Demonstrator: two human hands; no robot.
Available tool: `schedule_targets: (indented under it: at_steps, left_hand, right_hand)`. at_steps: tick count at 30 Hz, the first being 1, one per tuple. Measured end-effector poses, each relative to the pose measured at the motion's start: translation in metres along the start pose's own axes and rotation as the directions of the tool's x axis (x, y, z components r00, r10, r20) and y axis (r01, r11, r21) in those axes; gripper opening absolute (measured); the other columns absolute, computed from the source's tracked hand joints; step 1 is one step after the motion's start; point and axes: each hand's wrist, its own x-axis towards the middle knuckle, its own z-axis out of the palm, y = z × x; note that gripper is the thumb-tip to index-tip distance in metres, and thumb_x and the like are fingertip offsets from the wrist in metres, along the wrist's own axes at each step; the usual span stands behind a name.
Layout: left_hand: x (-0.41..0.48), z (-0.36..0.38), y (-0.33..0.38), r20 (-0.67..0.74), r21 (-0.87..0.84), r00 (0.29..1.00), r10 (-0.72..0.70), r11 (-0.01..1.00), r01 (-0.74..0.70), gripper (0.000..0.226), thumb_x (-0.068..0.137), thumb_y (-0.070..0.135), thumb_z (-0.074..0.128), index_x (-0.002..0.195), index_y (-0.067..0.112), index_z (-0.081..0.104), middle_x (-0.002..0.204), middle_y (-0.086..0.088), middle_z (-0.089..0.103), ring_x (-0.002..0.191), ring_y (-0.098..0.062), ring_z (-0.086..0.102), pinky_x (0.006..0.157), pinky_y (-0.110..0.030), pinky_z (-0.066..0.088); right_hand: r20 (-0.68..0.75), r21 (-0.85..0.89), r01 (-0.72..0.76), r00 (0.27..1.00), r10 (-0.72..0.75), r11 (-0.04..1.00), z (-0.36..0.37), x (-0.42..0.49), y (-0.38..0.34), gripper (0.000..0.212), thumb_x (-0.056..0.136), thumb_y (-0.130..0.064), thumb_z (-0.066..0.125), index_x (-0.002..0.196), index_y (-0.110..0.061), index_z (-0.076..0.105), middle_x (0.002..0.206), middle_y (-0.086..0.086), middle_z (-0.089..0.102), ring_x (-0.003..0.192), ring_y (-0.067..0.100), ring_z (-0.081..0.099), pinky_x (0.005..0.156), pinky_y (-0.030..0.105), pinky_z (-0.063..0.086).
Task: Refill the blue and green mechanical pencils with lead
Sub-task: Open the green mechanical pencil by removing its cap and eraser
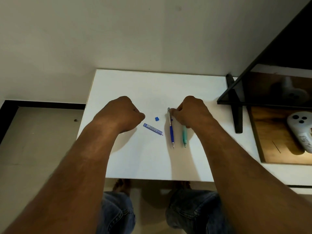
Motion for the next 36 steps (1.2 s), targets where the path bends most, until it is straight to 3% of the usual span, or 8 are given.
schedule_targets:
  at_steps: [9,13,17,21,23,28,33,36]
  left_hand:
    - [0.001,-0.001,0.001,-0.028,0.017,0.999,-0.027,0.999,0.027,0.023,0.093,0.033,0.071,0.076,0.016,0.068,0.067,-0.005,0.054,0.06,-0.023,0.048,0.061,-0.029,0.039]
    - [0.001,-0.001,-0.002,-0.043,0.002,0.998,-0.04,0.999,0.04,0.031,0.092,0.034,0.072,0.093,0.004,0.08,0.071,-0.005,0.06,0.064,-0.023,0.054,0.064,-0.029,0.042]
    - [0.001,-0.001,0.0,-0.062,0.019,0.998,-0.015,1.0,0.016,0.023,0.092,0.037,0.071,0.089,0.015,0.079,0.079,-0.003,0.068,0.069,-0.022,0.059,0.066,-0.029,0.045]
    - [-0.005,-0.004,0.007,-0.148,-0.038,0.987,0.067,0.997,-0.074,0.022,0.097,0.044,0.067,0.089,0.025,0.075,0.091,0.008,0.076,0.087,-0.021,0.072,0.075,-0.031,0.056]
    - [-0.009,-0.008,0.014,-0.19,-0.08,0.973,0.129,0.986,-0.147,0.027,0.102,0.047,0.059,0.093,0.027,0.076,0.095,0.01,0.078,0.088,-0.019,0.074,0.082,-0.037,0.061]
    - [-0.017,-0.012,0.031,-0.231,-0.304,0.94,0.25,0.9,-0.313,0.046,0.112,0.047,0.046,0.101,0.019,0.081,0.091,0.006,0.083,0.077,-0.014,0.079,0.083,-0.037,0.061]
    - [-0.017,-0.014,0.034,-0.261,-0.432,0.924,0.28,0.822,-0.371,0.033,0.111,0.036,0.055,0.101,0.02,0.083,0.082,0.014,0.082,0.065,-0.008,0.077,0.063,-0.012,0.055]
    - [-0.017,-0.014,0.033,-0.246,-0.482,0.924,0.292,0.791,-0.378,0.026,0.111,0.032,0.057,0.1,0.027,0.081,0.086,0.014,0.082,0.067,-0.007,0.077,0.065,-0.009,0.054]
  right_hand:
    - [0.19,-0.12,-0.082,0.976,0.103,0.989,-0.015,-0.014,0.013,0.049,0.082,-0.046,0.094,0.091,-0.012,0.06,0.105,0.011,0.077,0.103,0.032,0.078,0.096,0.048,0.065]
    - [0.245,-0.082,-0.137,0.957,0.153,0.987,-0.02,-0.012,0.013,0.032,0.093,-0.032,0.087,0.099,-0.005,0.07,0.099,0.011,0.083,0.101,0.027,0.081,0.099,0.044,0.064]
    - [0.233,0.12,-0.135,0.967,0.104,0.984,-0.039,-0.014,0.01,0.019,0.096,-0.019,0.081,0.103,-0.002,0.076,0.1,0.016,0.084,0.099,0.031,0.083,0.094,0.046,0.067]
    - [0.091,0.57,0.097,0.98,-0.18,0.816,-0.066,-0.031,-0.01,0.014,0.095,-0.018,0.085,0.105,-0.014,0.076,0.09,0.003,0.085,0.079,0.014,0.084,0.068,0.028,0.068]
    - [0.038,0.715,0.195,0.948,-0.316,0.671,-0.075,-0.043,-0.021,0.015,0.097,-0.017,0.082,0.111,-0.016,0.077,0.093,-0.001,0.086,0.084,0.013,0.084,0.07,0.028,0.068]
    - [-0.067,0.821,0.309,0.887,-0.456,0.481,-0.079,-0.056,-0.035,0.019,0.104,-0.014,0.074,0.122,-0.011,0.073,0.097,0.002,0.086,0.093,0.019,0.085,0.077,0.031,0.067]
    - [-0.167,0.813,0.366,0.892,-0.42,0.453,-0.08,-0.056,-0.036,0.015,0.103,-0.017,0.075,0.118,-0.018,0.074,0.101,0.002,0.086,0.089,0.012,0.081,0.075,0.031,0.059]
    - [-0.205,0.83,0.366,0.902,-0.38,0.421,-0.081,-0.055,-0.035,0.012,0.104,-0.022,0.073,0.116,-0.023,0.075,0.101,-0.004,0.086,0.086,0.007,0.074,0.075,0.03,0.056]
